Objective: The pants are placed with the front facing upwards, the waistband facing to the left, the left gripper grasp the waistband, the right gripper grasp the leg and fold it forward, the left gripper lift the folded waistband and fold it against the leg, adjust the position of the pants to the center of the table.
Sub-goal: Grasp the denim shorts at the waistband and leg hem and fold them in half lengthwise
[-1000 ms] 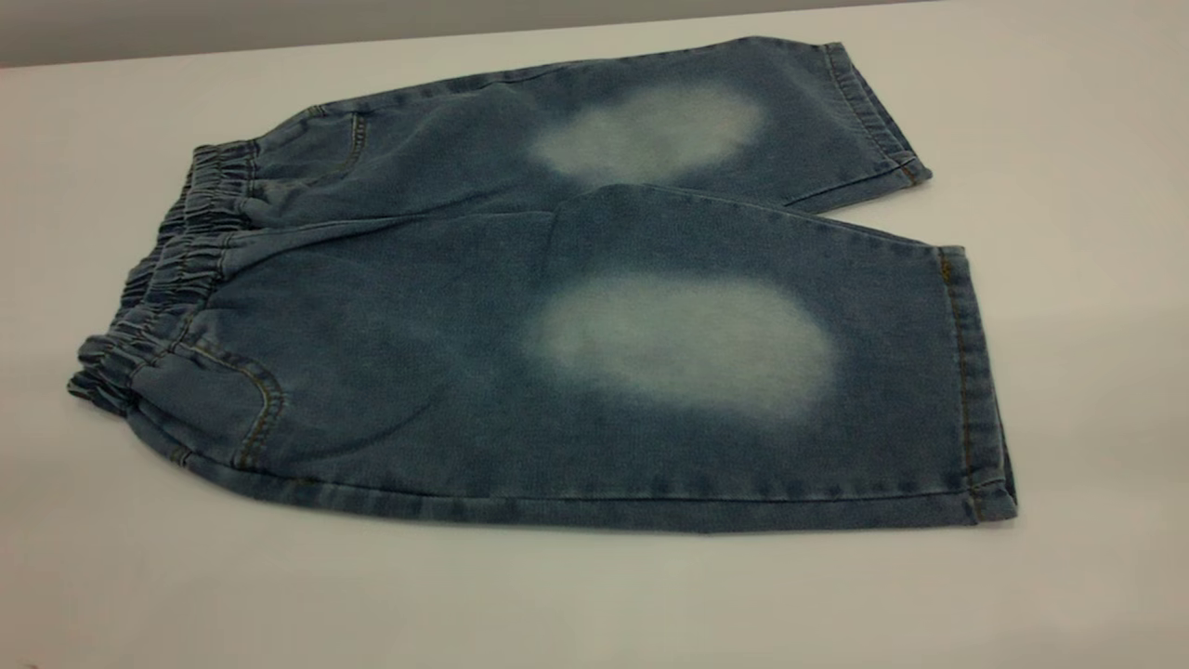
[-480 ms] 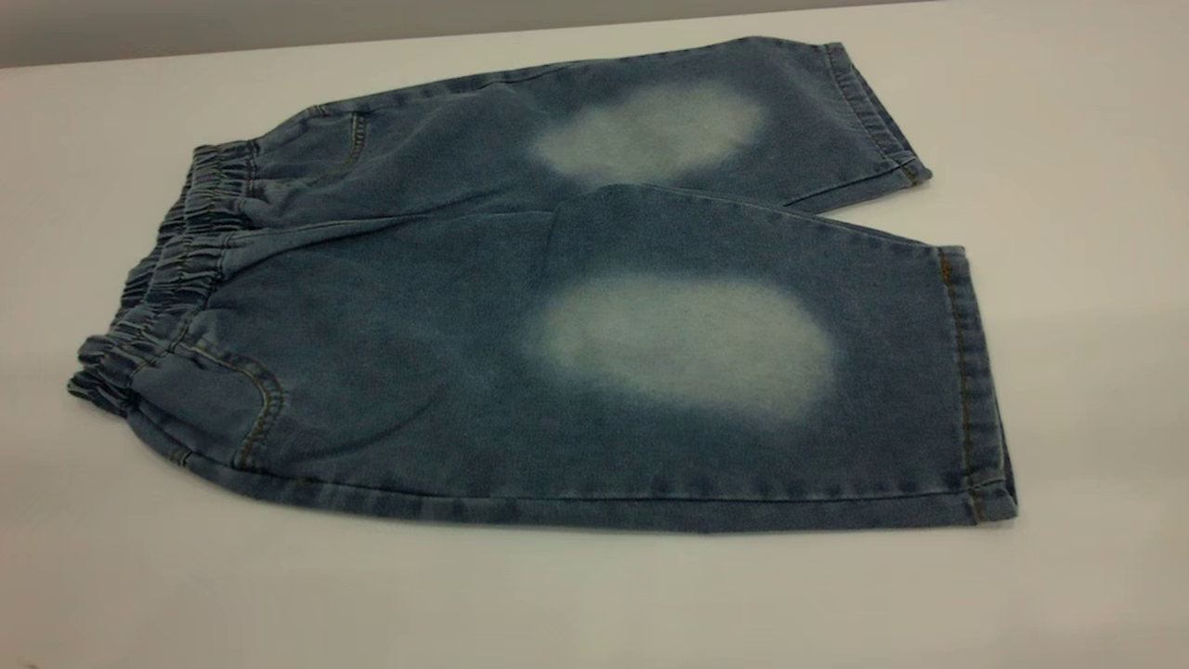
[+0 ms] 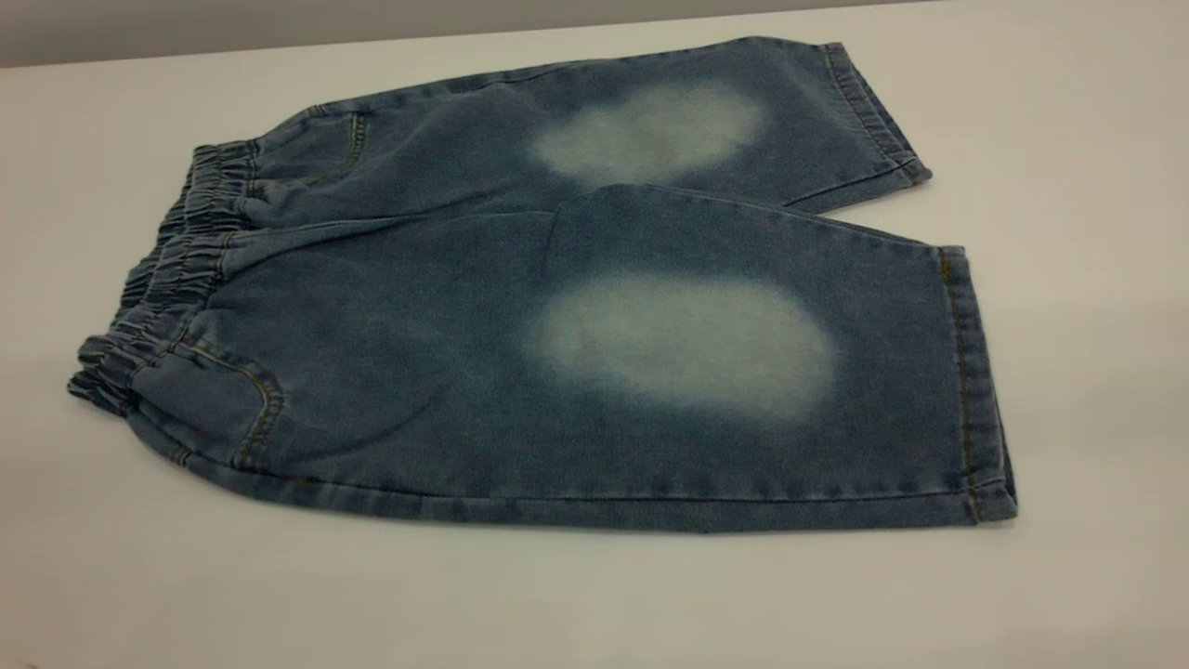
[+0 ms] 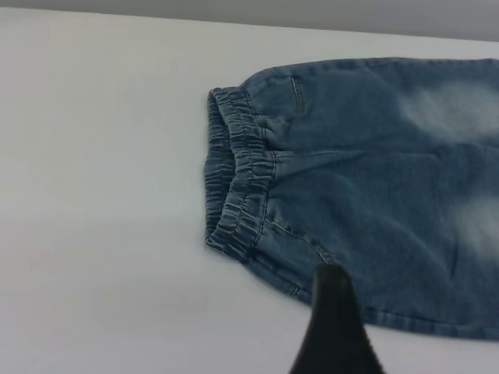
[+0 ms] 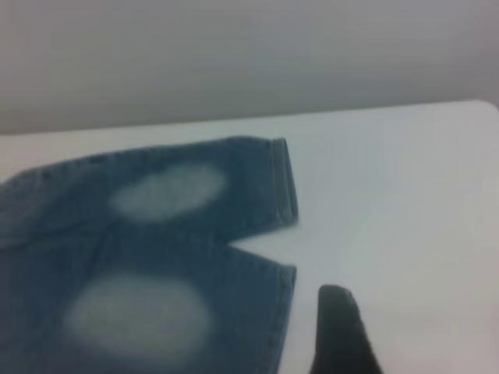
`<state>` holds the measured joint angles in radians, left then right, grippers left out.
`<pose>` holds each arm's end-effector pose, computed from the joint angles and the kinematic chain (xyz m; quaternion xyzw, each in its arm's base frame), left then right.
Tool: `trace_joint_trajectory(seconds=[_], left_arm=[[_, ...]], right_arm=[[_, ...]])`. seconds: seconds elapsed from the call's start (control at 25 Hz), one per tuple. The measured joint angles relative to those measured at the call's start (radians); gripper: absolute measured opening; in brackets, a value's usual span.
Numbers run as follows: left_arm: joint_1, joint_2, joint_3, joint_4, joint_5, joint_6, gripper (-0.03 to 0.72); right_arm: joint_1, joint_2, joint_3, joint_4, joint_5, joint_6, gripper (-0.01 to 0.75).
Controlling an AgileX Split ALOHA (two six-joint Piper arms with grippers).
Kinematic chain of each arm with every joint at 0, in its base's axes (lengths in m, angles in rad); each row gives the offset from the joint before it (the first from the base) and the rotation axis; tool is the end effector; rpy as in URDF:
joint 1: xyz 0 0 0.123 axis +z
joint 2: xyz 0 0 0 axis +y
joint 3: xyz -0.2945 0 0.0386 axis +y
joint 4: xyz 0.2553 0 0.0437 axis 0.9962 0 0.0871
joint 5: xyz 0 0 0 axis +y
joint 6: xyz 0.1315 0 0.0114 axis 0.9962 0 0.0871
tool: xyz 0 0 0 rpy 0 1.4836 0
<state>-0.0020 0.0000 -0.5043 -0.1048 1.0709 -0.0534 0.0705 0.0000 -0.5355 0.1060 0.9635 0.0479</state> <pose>0.0246 -0.0122 0.2628 -0.0195 0.8534 -0.0667 0.5167 0.0259 0.0133 0.2857 -0.0096 0.8156 0.0870 0.5720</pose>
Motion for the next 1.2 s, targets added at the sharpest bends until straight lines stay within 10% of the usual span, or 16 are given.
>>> trace_joint_trajectory(seconds=[0.92, 1.2], left_arm=[[0.003, 0.973, -0.136, 0.075, -0.285, -0.16, 0.446], [0.114, 1.3, -0.137, -0.046, -0.415, -0.093, 0.446]], right_arm=[[0.0, 0.78, -0.001, 0.562, -0.2, -0.505, 0.367], [0.0, 0.919, -0.001, 0.611, -0.266, -0.567, 0.367]])
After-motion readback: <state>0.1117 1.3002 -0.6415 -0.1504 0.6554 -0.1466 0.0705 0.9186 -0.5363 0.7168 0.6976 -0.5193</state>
